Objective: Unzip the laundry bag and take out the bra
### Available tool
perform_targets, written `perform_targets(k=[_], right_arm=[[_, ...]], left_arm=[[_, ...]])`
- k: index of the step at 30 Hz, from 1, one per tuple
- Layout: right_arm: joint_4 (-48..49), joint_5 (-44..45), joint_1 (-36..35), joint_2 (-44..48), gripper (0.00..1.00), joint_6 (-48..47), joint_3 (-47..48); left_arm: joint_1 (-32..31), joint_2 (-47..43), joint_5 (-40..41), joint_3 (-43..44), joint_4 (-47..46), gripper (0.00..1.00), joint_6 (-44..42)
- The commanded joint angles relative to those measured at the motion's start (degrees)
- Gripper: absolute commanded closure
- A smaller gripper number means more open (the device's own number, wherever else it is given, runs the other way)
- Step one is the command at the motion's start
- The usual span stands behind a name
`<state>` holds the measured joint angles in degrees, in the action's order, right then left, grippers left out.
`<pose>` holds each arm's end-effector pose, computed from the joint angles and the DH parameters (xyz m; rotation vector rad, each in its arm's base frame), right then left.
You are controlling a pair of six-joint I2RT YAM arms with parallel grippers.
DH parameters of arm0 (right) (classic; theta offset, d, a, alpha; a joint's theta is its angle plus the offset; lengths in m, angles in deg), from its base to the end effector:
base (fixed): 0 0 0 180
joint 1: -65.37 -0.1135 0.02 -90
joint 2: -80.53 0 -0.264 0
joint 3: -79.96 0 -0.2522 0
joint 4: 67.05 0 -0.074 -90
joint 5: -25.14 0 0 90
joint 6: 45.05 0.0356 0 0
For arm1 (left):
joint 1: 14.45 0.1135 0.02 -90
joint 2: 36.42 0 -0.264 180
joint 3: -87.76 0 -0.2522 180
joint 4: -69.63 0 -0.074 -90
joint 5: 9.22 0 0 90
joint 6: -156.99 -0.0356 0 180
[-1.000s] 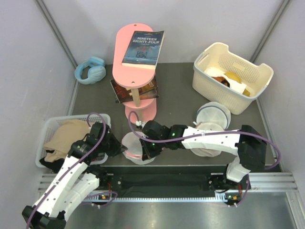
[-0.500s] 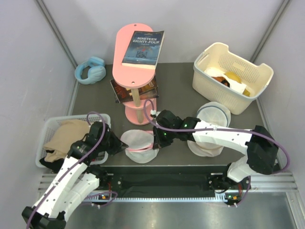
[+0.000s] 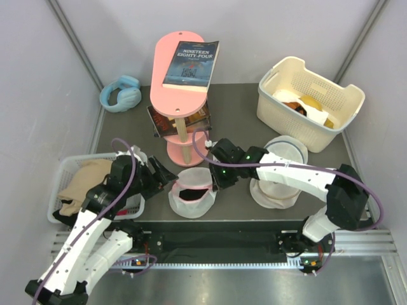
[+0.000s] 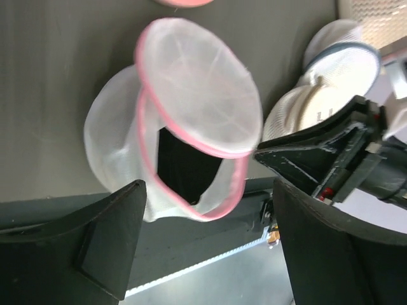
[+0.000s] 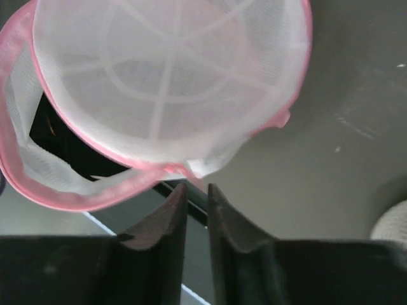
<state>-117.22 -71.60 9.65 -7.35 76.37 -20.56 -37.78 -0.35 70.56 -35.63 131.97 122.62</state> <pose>0.1750 0.2641 0.2472 -0.6234 2.6790 0.6507 0.1114 -0.0549 0.2847 -0.5897 2.3903 -0.8694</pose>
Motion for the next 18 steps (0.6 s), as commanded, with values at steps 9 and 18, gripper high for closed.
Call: perform_targets(k=[9, 18], right_arm=[[-8.2, 4.1, -1.4, 1.9, 0.39, -5.4, 16.3], [-5.2, 4.7, -6.8, -8.8, 0.35, -9.0, 25.8]], left_arm=[[0.2, 5.1, 8.5, 6.0, 4.5, 0.1, -4.0], [0.3, 5.9, 9.3, 5.8, 4.0, 0.11, -4.6]])
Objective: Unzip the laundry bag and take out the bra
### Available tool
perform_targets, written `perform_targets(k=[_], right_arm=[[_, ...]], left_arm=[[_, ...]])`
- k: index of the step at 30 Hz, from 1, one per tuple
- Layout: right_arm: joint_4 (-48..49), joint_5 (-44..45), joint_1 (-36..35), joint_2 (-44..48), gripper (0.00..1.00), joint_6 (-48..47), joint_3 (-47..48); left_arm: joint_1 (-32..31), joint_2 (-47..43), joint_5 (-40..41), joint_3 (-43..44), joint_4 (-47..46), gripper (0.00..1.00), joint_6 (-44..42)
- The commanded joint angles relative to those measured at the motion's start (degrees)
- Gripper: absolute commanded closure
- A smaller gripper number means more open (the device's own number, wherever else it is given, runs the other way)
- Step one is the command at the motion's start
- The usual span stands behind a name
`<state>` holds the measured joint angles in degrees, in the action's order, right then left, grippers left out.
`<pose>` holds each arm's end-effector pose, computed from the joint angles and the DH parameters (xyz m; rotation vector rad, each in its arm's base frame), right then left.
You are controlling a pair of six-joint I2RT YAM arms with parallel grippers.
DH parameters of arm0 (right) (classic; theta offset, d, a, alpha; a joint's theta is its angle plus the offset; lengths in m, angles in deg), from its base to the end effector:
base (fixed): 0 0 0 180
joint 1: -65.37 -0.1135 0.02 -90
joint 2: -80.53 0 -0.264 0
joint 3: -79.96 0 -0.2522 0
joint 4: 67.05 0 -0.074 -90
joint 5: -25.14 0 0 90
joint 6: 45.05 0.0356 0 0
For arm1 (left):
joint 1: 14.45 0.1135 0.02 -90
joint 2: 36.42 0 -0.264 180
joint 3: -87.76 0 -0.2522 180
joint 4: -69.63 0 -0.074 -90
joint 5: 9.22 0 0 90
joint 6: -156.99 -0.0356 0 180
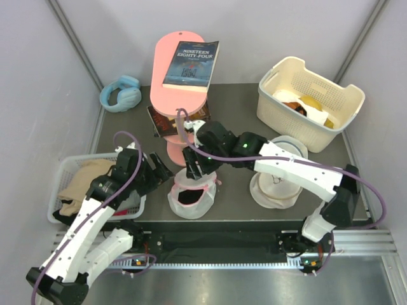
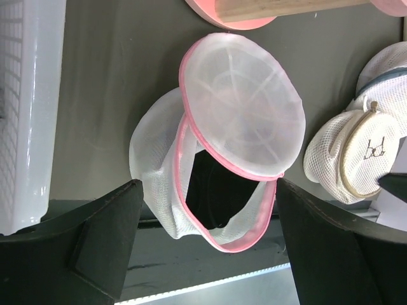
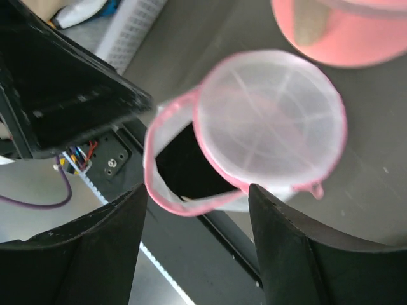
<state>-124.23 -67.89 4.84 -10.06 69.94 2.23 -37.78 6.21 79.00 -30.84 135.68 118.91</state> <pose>0.1688 0.3026 0.3504 -0.7902 2.3767 0.7443 0.1271 -0.0560 0.2929 -0.6019 2.4237 -0.6270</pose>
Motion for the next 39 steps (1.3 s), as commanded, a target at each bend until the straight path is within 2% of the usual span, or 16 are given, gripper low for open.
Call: perform_targets(k=[1, 10, 24, 27, 28, 30, 31, 35, 39], right_arm=[[2.0, 1.4, -2.4, -7.0, 0.35, -2.8, 3.4], [11.2, 5.0, -4.4, -11.9, 0.32, -6.6, 0.4], [14.1, 5.9, -6.2, -15.9, 0.34, -7.6, -3.8], [13.2, 8.0, -6.1, -16.0, 0.47, -7.5, -3.8], [13.1, 8.5, -6.2, -15.9, 0.61, -7.5, -3.8], [12.9, 9.4, -6.2, -15.4, 0.74, -7.1, -4.0], [13.0, 9.9, -6.2, -14.9, 0.84, -6.7, -4.1], [12.7, 12.1, -6.2, -13.0, 0.99, -5.8, -4.7], [12.9, 13.0, -6.2, -11.1, 1.0, -5.6, -5.6]], left_arm=[[0.2, -0.6, 0.8, 0.8, 0.3, 0.12, -0.7], [0.3, -2.5, 0.8, -0.9, 1.1, 0.12, 1.0], [0.5, -2.6, 0.6, -3.0, 1.6, 0.12, 0.7], [0.4, -1.8, 0.4, -4.0, 0.6, 0.14, -0.3], [0.3, -0.9, 0.1, -4.7, 0.2, 0.15, -1.2], [0.3, 0.2, -0.8, -5.4, -1.8, 0.17, -1.6], [0.3, 1.4, -1.1, -5.9, -2.5, 0.17, -2.0], [0.3, 4.9, -1.1, -6.2, -4.2, 0.2, -3.0], [0.3, 8.2, -3.4, -5.8, -6.7, 0.21, -3.6]])
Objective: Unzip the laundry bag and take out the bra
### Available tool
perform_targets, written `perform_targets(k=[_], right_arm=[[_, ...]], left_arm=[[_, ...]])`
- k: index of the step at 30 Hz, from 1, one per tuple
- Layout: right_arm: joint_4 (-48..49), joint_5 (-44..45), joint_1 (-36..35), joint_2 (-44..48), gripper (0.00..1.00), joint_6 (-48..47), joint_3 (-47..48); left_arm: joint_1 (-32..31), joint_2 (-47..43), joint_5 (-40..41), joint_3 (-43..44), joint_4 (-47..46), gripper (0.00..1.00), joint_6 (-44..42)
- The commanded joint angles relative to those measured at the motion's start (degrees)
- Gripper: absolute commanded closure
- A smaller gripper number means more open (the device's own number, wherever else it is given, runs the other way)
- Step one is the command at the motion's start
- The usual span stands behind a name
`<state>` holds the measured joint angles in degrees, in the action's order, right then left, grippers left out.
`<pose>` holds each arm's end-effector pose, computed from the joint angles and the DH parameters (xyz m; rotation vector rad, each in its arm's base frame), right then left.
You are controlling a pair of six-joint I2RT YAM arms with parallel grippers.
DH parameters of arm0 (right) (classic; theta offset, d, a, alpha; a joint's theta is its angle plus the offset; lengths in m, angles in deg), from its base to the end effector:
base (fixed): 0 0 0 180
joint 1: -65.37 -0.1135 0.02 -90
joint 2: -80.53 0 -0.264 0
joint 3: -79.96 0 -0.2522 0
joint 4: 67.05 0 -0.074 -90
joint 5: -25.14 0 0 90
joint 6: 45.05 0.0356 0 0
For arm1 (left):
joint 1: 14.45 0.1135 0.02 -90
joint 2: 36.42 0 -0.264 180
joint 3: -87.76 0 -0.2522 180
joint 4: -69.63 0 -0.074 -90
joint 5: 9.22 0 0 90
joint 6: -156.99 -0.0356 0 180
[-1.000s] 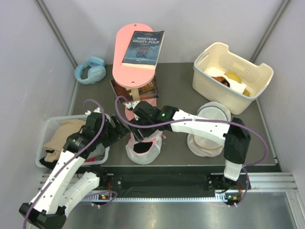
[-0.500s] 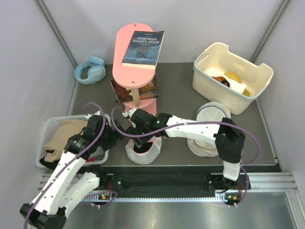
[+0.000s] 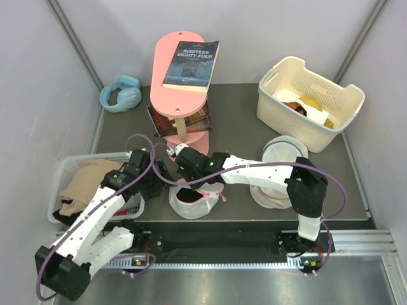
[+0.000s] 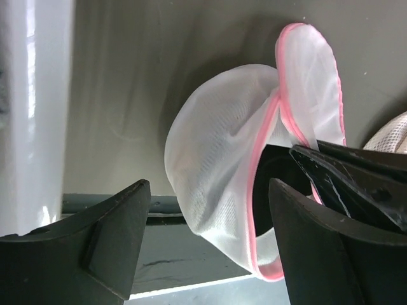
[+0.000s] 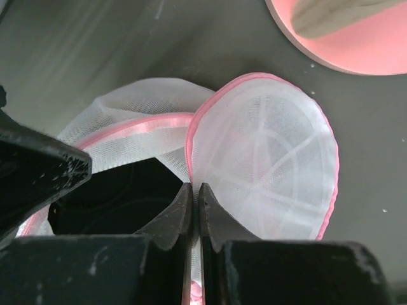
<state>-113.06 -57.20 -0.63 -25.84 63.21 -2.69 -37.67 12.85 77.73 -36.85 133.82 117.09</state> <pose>0.1695 0.3691 0.2377 -0.9908 2.3731 0.4157 0.1430 -0.0634 0.2475 -0.6028 2.6104 -0.5148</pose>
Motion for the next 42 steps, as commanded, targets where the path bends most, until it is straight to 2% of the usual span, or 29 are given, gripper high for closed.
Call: perform_targets(k=[1, 7, 14, 17, 21, 22, 24, 30, 34, 39, 42], right_arm=[[1.8, 2.4, -0.7, 5.4, 1.0, 1.2, -0.9], [2.2, 2.9, -0.8, 7.9, 1.0, 1.6, -1.7], [2.4, 3.1, -0.8, 9.4, 1.0, 2.0, -1.9], [2.2, 3.2, -0.9, 10.3, 1.0, 2.4, -2.0], [1.3, 4.4, -0.8, 11.6, 1.0, 3.3, -1.7], [0.1, 5.1, -0.9, 12.2, 1.0, 4.3, -1.5], [-1.7, 7.7, -0.8, 13.0, 1.0, 5.5, -1.0], [-12.6, 19.3, -0.3, 16.8, 1.0, 12.3, 3.8], [-14.3, 23.9, 3.5, 20.3, 1.0, 15.4, 6.0], [-6.2, 24.5, 9.7, 23.0, 1.0, 17.0, 5.4], [3.5, 26.3, 10.8, 26.6, 1.0, 17.9, -1.3]], left_arm=[[0.2, 2.9, -2.2, 0.3, -5.7, 0.21, -1.9], [0.2, 6.5, -2.8, 1.3, -9.4, 0.23, -4.0], [0.2, 11.3, -5.6, 1.4, -13.3, 0.33, -5.5], [0.2, 12.7, -7.4, 1.0, -15.5, 0.45, -5.6], [0.2, 13.5, -8.9, 0.9, -16.2, 0.74, -5.9], [0.2, 13.2, -8.7, 0.9, -15.9, 0.9, -5.8], [0.3, 11.8, -8.4, 0.9, -15.3, 1.0, -5.1], [0.2, 5.0, -1.8, 2.1, -11.7, 1.0, -1.0], [0.2, 1.1, 1.5, 1.1, -12.5, 1.0, 2.3], [0.2, -1.7, 5.8, -2.1, -16.2, 1.0, 7.0], [0.2, -5.4, 8.2, -5.1, -16.7, 1.0, 10.3]])
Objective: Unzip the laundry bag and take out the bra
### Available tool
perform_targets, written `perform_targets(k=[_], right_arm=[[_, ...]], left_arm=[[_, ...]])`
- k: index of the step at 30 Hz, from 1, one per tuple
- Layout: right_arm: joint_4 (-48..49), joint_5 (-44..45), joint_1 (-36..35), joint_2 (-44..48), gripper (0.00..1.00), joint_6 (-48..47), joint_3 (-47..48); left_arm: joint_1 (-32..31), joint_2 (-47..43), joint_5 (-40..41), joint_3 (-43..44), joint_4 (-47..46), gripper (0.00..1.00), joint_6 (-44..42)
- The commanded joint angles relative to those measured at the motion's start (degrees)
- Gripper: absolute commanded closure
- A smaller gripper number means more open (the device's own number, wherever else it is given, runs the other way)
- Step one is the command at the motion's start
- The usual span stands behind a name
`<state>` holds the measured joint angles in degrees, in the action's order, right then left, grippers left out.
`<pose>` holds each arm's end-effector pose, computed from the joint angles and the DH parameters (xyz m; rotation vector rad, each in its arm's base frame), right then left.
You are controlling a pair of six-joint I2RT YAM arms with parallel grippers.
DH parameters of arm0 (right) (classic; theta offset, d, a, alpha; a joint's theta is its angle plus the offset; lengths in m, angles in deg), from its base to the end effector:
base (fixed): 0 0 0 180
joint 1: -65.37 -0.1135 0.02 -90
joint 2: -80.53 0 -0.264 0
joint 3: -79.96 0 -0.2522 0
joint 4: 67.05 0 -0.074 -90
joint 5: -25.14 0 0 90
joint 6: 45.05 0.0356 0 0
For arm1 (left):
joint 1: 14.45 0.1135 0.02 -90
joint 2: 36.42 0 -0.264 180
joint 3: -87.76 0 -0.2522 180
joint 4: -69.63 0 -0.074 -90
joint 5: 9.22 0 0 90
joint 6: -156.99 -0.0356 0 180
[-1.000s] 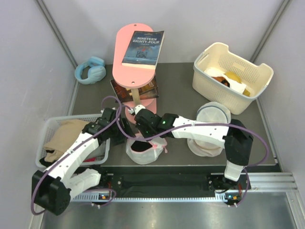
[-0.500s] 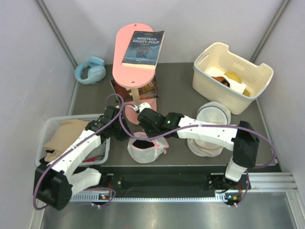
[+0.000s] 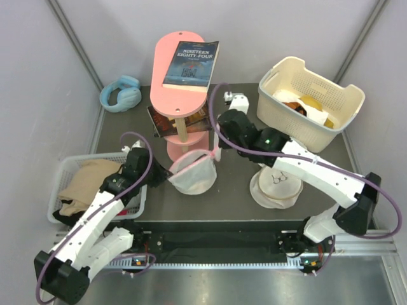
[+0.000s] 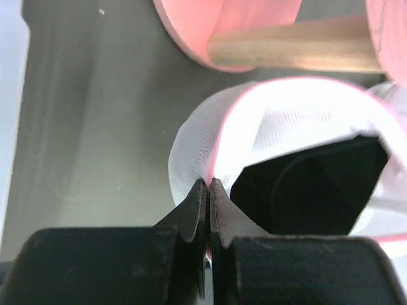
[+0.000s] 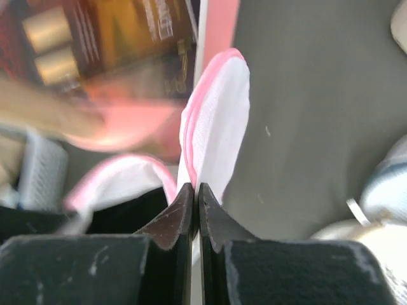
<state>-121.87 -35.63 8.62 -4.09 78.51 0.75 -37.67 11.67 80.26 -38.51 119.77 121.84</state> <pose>0.1897 0.2577 0.3810 -0.1681 2.1600 0.3374 0.1587 -0.0684 0.2579 -0.6634 2.3592 -0.6559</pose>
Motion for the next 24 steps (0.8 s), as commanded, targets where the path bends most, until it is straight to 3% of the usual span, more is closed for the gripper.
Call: perform_targets(k=[1, 5, 9, 15, 16, 19, 22, 24], right_arm=[[14.6, 4.8, 1.6, 7.1, 1.0, 3.3, -7.2], [19.8, 7.4, 1.6, 11.6, 1.0, 9.0, -20.2], [19.9, 7.5, 1.6, 14.0, 0.99, 11.7, -26.5], [5.7, 7.6, 1.5, 15.4, 0.65, 19.7, -27.5], [3.6, 7.7, 1.5, 16.2, 0.53, 21.4, -27.3], [-2.9, 9.7, 0.2, 18.8, 0.39, 24.0, -25.9], [-1.4, 11.5, -2.6, 21.6, 0.34, 20.3, -24.5], [6.7, 9.8, -4.7, 22.1, 0.33, 12.3, -24.4]], left_arm=[[0.2, -5.4, 7.6, -4.3, -2.4, 1.0, 6.0], [0.2, -10.2, 10.9, -8.1, -0.8, 1.0, 6.8], [0.3, -14.6, 7.9, -14.5, -4.4, 1.0, 5.3], [0.1, -18.6, 5.7, -18.4, -5.6, 1.0, 1.8], [0.1, -19.3, 5.4, -18.4, -5.6, 1.0, 1.2], [0.1, -21.6, 4.4, -18.4, -5.7, 1.0, -0.9], [0.1, -22.4, 3.1, -18.3, -5.2, 1.0, -2.6], [0.1, -23.0, 2.1, -18.1, -4.3, 1.0, -3.3]])
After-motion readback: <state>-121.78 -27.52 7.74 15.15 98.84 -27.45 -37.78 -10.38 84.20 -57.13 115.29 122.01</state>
